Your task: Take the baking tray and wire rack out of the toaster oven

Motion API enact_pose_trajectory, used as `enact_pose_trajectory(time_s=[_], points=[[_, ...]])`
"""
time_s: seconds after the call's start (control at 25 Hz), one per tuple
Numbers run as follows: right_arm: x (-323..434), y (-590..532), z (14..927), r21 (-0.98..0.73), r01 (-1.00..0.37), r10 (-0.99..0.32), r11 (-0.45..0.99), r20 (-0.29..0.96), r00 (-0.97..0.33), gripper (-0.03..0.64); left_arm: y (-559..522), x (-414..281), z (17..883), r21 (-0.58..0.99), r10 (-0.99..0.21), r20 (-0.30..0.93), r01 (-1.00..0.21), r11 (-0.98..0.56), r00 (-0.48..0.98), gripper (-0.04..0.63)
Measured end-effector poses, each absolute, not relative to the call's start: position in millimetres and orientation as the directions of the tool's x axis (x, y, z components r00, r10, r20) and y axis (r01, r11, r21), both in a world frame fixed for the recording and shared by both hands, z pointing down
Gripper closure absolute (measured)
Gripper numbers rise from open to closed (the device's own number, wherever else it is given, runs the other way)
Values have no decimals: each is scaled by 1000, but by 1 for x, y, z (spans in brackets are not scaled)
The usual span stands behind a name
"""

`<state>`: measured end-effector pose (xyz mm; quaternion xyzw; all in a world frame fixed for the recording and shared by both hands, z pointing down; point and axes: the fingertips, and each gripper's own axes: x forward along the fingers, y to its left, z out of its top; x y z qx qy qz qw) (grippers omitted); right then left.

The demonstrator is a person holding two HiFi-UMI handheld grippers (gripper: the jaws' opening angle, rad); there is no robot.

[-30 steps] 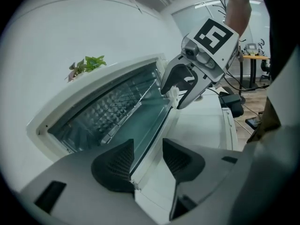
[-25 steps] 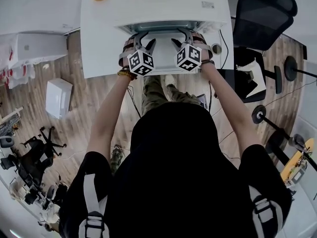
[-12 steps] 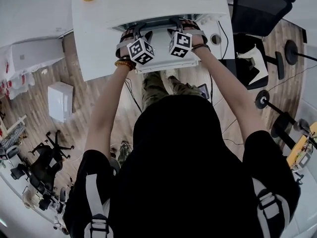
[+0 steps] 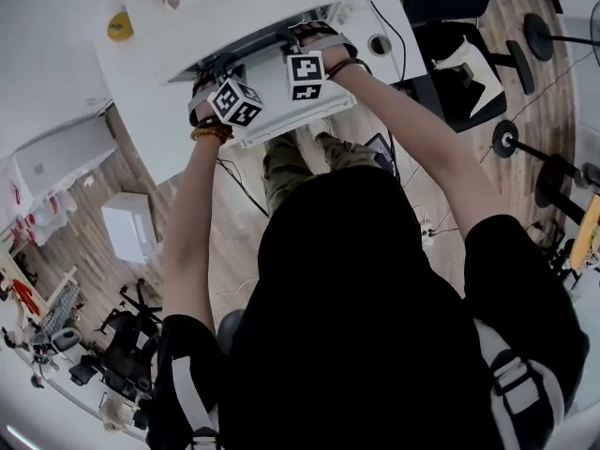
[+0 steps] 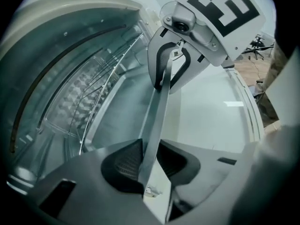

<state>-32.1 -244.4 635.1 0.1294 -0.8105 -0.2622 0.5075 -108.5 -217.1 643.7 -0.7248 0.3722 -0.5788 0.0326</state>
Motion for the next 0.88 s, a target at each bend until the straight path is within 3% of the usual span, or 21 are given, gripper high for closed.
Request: enact_pose_trajectory(time_s=[0.52,0.88], points=[[-24,-243,636,523,50,-450,851,775,-443,526,-214,-101,645,-434,-491,871,-468,-770,1,499],[-13,-209,643,456,152,-348,877,820,-454,509,-180,-91,651,-426,-476,879,-427,-798,12,502]])
